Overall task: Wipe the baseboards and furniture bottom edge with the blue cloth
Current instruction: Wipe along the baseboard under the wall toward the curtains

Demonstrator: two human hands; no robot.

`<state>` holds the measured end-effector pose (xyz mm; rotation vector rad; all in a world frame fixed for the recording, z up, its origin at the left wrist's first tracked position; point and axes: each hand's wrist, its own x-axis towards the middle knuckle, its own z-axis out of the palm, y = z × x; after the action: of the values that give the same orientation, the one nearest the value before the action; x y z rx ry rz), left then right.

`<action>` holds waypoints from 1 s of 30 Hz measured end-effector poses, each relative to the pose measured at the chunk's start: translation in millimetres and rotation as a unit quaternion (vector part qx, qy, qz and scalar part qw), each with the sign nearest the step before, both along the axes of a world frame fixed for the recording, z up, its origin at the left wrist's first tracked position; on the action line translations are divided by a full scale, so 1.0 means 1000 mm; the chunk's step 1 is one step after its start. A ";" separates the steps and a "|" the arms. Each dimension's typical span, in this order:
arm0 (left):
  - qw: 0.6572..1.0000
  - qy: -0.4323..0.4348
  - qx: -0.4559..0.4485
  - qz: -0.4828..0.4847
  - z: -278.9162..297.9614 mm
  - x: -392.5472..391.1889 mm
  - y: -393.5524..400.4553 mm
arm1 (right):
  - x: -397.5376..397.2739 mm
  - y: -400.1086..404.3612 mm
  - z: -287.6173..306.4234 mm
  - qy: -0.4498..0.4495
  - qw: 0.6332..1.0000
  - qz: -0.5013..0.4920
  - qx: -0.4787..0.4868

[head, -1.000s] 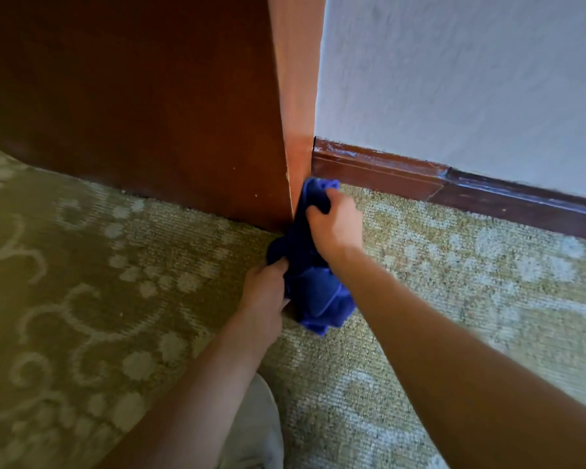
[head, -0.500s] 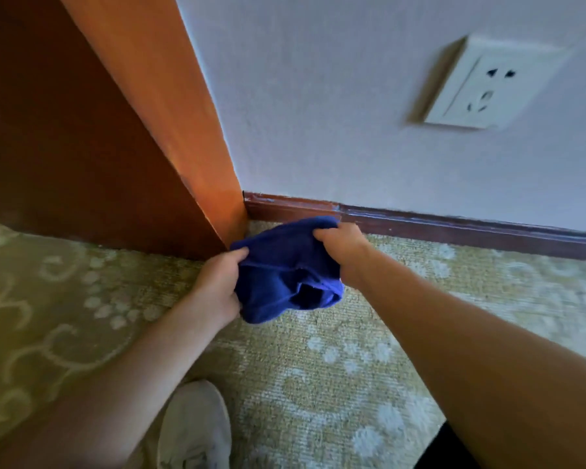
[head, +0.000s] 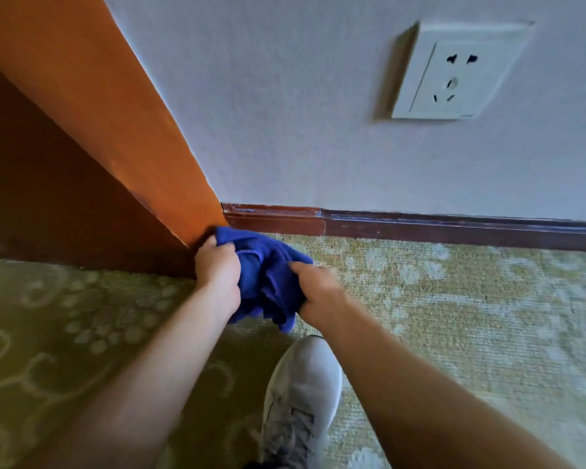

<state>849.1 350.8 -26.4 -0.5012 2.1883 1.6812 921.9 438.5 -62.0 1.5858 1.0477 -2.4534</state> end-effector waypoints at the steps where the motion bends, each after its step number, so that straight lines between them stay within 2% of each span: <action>1: 1.000 0.024 -0.005 0.006 -0.010 -0.006 0.003 | -0.011 -0.002 -0.007 -0.004 1.000 0.004 -0.002; 7: 0.993 0.096 -0.075 -0.008 -0.032 -0.028 0.029 | -0.065 0.004 -0.029 -0.008 0.999 0.031 0.036; 12: 0.966 0.158 -0.174 -0.103 -0.036 -0.003 0.073 | -0.051 0.021 -0.043 0.010 1.000 -0.008 -0.014; 16: 0.943 0.200 -0.182 -0.192 -0.041 0.025 0.080 | -0.025 0.035 -0.053 -0.010 1.000 -0.003 -0.014; 19: 0.949 0.231 -0.179 -0.121 -0.045 0.011 0.065 | -0.041 0.025 -0.057 0.001 0.998 -0.056 -0.003; 21: 0.962 0.209 -0.175 -0.034 -0.048 -0.011 0.054 | -0.057 0.016 -0.048 0.012 0.999 -0.047 0.021; 23: 0.961 0.203 -0.187 -0.010 -0.049 -0.022 0.050 | -0.066 0.014 -0.037 0.017 0.999 -0.026 0.042; 26: 0.948 0.222 -0.215 -0.078 -0.048 -0.005 0.062 | -0.052 0.029 -0.030 -0.017 0.998 -0.043 0.047; 30: 0.917 0.258 -0.179 -0.245 -0.046 0.042 0.097 | -0.009 0.058 -0.041 -0.062 0.988 -0.125 0.059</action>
<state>890.8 447.8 -71.9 0.4495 2.7040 1.2300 913.2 496.2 -102.5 1.9904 1.0513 -2.4413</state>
